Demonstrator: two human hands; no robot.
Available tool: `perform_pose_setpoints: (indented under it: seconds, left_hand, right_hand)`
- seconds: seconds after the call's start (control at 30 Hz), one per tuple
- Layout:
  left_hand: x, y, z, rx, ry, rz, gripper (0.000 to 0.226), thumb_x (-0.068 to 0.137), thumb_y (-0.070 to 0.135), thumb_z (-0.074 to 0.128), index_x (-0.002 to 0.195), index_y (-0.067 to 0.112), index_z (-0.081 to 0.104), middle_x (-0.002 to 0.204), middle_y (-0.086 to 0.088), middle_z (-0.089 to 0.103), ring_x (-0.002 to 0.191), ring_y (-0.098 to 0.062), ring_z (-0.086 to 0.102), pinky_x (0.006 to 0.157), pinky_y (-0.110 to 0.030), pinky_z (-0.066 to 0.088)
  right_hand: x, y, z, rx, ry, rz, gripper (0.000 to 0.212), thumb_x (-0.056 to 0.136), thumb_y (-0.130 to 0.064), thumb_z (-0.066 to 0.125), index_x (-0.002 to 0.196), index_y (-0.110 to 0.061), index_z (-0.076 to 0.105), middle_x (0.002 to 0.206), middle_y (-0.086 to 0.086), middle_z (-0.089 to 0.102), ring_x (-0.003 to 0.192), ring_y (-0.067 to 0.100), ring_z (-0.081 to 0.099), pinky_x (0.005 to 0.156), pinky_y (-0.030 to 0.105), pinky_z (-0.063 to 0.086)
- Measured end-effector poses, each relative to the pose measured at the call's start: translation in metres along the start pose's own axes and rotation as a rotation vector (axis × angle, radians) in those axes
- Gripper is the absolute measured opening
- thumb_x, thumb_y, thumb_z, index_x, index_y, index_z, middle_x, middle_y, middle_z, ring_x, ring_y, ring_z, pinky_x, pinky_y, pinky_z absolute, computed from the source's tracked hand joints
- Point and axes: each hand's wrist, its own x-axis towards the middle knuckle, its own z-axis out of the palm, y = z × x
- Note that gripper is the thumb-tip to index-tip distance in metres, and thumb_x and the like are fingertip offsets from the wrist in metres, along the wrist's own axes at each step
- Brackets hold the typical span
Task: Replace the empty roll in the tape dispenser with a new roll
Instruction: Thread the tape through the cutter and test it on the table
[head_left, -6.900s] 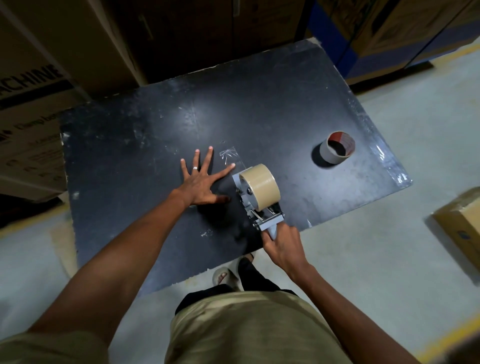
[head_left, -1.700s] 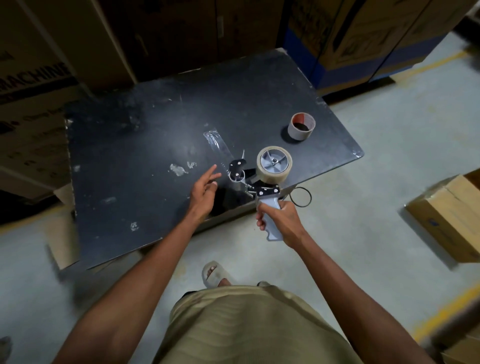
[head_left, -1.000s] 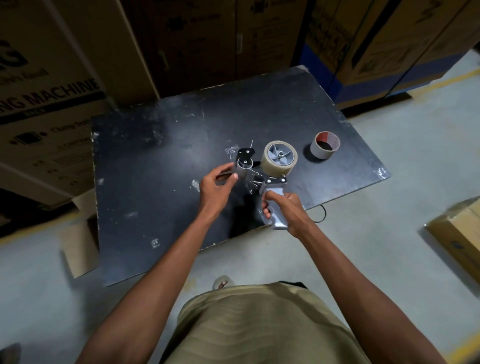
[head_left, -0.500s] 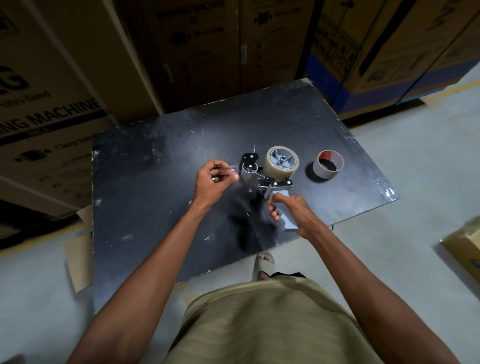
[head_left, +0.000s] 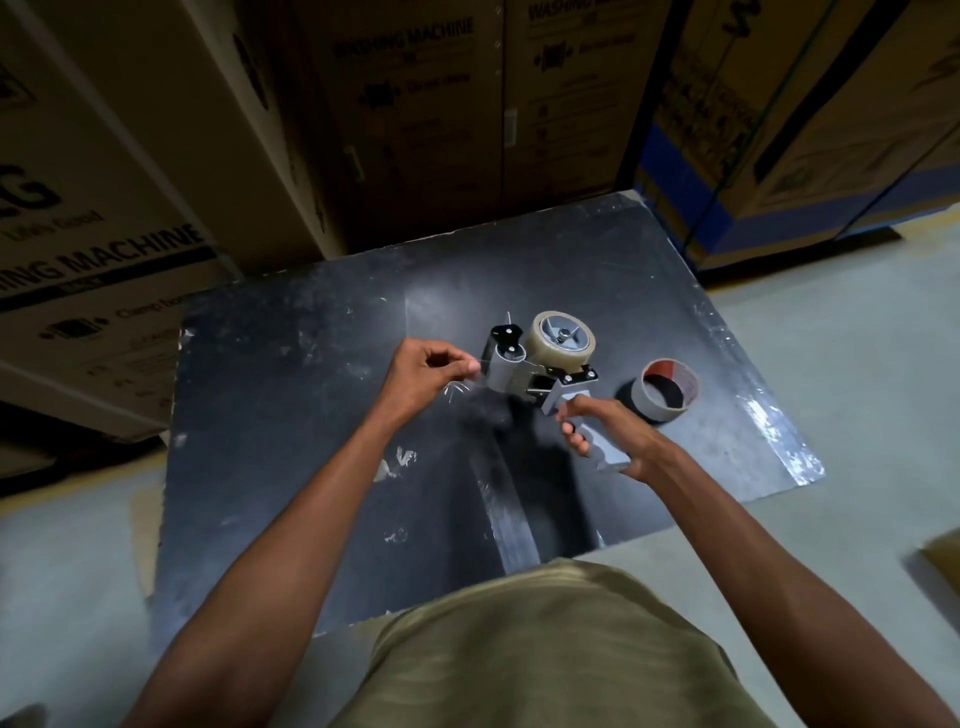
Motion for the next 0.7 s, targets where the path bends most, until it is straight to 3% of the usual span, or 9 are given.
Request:
perform_pose_setpoints:
  seconds: [0.07,0.17,0.4,0.7]
  left_hand:
    - [0.003,0.002,-0.001,0.05,-0.001,0.014,0.009,0.081,0.009,0.082,0.088,0.007,0.079,0.079,-0.008,0.079,0.075,-0.02,0.075,0.08,-0.033,0.061]
    - [0.004,0.002,0.003,0.094,0.0,0.037,0.008,0.081,0.007,0.082,0.088,0.006,0.079,0.076,-0.005,0.077,0.069,-0.009,0.073,0.075,-0.025,0.06]
    - [-0.008,-0.009,0.006,0.113,0.085,0.028,0.011,0.081,0.008,0.082,0.089,0.0,0.08,0.079,-0.007,0.078,0.071,-0.008,0.074,0.075,-0.024,0.061]
    - [-0.017,-0.034,-0.008,0.112,0.08,-0.03,0.006,0.078,0.014,0.085,0.083,0.013,0.081,0.079,0.0,0.08,0.076,-0.011,0.075,0.08,-0.029,0.061]
  right_hand:
    - [0.004,-0.005,-0.005,0.019,-0.021,0.028,0.01,0.092,-0.013,0.062,0.09,-0.004,0.063,0.07,0.006,0.059,0.053,0.01,0.055,0.045,0.017,0.048]
    - [0.005,-0.008,-0.009,0.049,-0.023,0.069,0.015,0.098,-0.009,0.053,0.087,-0.005,0.061,0.067,0.005,0.056,0.049,0.008,0.053,0.042,0.015,0.046]
    - [0.009,-0.007,-0.01,0.072,-0.034,0.119,0.015,0.099,-0.008,0.053,0.086,-0.005,0.06,0.067,0.005,0.056,0.046,0.007,0.053,0.041,0.014,0.046]
    - [0.022,0.001,-0.012,0.028,-0.018,0.165,0.014,0.099,-0.009,0.055,0.088,-0.001,0.061,0.067,0.007,0.057,0.049,0.01,0.054,0.041,0.016,0.046]
